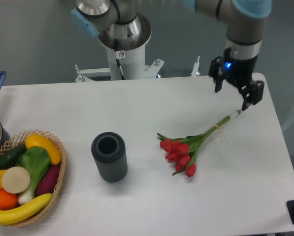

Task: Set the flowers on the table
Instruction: 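Open the gripper and raise it away from the tulips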

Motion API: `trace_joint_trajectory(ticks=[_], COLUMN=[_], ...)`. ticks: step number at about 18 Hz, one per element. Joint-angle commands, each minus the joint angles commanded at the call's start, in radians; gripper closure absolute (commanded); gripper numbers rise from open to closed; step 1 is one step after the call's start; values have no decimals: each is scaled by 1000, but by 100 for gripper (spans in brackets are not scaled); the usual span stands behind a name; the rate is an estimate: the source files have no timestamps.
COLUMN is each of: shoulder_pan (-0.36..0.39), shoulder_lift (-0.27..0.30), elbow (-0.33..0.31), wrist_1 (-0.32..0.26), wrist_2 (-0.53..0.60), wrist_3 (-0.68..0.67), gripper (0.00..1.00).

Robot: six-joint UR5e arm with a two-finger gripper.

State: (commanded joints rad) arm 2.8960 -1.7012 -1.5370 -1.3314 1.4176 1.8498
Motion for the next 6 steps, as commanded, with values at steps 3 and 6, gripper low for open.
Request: trace_joint_trajectory(ticks=[3,6], shoulder_pan=[37,43], shoulder_lift=[14,14], elbow=[0,-2], wrist_1=[-29,-28], wrist_2=[-9,-32], wrist_3=[72,81], gripper=[0,0])
